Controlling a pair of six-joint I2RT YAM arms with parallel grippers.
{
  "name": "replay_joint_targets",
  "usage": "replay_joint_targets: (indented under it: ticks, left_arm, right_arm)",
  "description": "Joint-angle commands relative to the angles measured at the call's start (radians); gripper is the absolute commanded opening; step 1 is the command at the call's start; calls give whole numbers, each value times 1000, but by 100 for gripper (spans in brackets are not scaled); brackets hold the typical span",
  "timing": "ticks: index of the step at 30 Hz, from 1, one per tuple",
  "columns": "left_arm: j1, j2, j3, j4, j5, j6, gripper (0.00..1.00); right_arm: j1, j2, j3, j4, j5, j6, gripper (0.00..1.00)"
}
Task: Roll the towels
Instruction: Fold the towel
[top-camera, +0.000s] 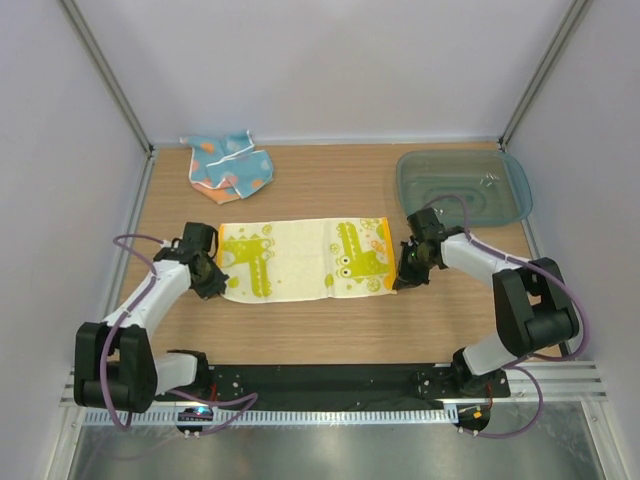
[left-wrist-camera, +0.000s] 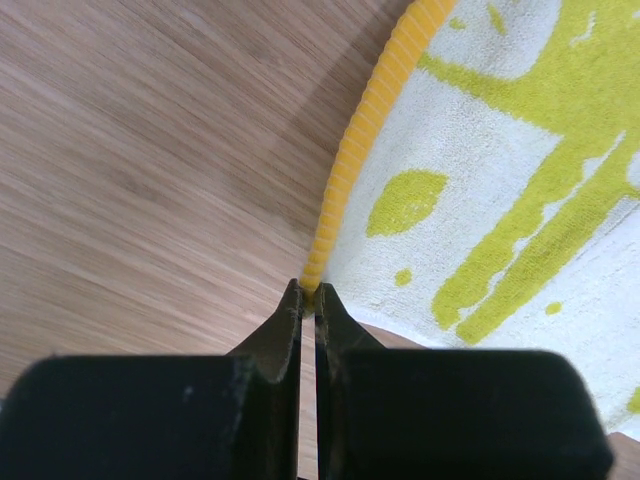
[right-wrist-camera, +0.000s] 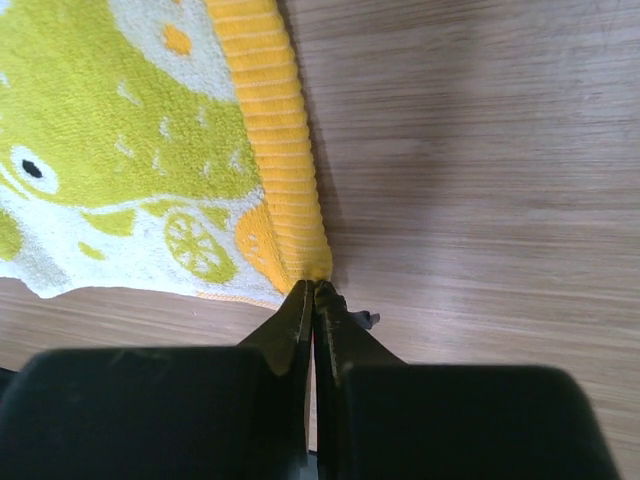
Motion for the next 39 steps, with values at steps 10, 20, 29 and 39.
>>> replay_joint_targets:
  ticks: [10,20,29,39]
  left_arm:
    - [4,-111,28,-105,51,-49,0]
    - [4,-352,69,-304,82,-109,0]
    - [4,-453,68,-398,150,-74,0]
    - [4,-306,198,-393,133,31,0]
  right_arm:
    - [48,-154,0,-92,71,27,1]
    - [72,-349,3,-221,45,108,1]
    - [75,-481,-36,-301,13,122,1]
    - [75,-339,115,-283,31,82,1]
